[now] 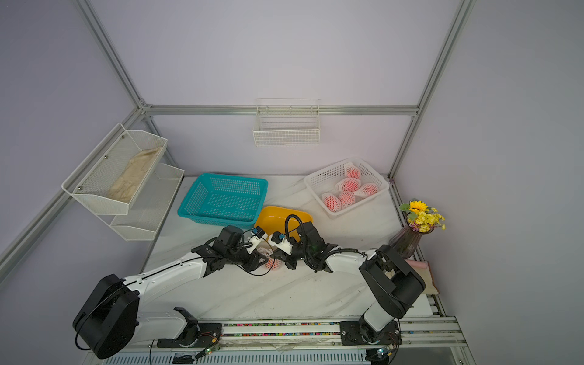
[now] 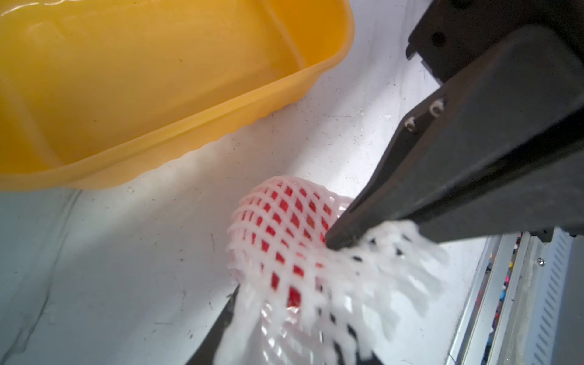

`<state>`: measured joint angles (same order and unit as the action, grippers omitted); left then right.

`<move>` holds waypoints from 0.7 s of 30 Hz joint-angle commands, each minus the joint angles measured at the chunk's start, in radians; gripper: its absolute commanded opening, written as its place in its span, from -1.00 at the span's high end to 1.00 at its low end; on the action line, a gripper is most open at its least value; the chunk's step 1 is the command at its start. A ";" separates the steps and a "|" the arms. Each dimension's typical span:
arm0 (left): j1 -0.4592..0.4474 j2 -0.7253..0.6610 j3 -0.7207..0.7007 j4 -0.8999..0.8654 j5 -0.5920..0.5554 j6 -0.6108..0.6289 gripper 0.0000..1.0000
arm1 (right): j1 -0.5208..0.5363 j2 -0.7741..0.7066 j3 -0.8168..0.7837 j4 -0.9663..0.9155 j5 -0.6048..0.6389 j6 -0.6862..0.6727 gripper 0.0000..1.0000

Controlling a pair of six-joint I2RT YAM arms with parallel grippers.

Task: Remove foam nets from apples
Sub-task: Remove the foam net from the apple.

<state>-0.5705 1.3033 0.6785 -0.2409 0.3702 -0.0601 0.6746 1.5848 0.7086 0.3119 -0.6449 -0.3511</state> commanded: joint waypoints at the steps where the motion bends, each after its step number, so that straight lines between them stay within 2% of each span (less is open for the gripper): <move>1: -0.006 -0.048 0.059 0.027 0.009 -0.014 0.38 | -0.004 -0.038 0.010 -0.011 -0.018 0.004 0.82; 4: -0.010 -0.064 0.063 0.022 0.009 -0.021 0.46 | -0.003 -0.045 0.019 -0.031 -0.020 0.004 0.76; 7: -0.014 -0.065 0.067 0.011 0.013 -0.026 0.52 | -0.003 -0.050 0.021 -0.057 -0.003 0.005 0.62; 11: -0.015 -0.058 0.058 0.007 0.019 -0.032 0.59 | -0.003 -0.038 0.000 -0.068 0.022 0.009 0.06; 15: -0.018 -0.053 0.049 0.008 0.025 -0.039 0.62 | -0.003 -0.015 -0.006 -0.071 0.035 0.011 -0.10; 21: -0.027 -0.077 0.043 0.014 0.018 -0.039 0.63 | -0.003 0.023 0.019 -0.102 0.017 -0.005 -0.14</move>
<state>-0.5892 1.2583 0.6880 -0.2520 0.3706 -0.0933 0.6746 1.5837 0.7105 0.2512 -0.6178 -0.3382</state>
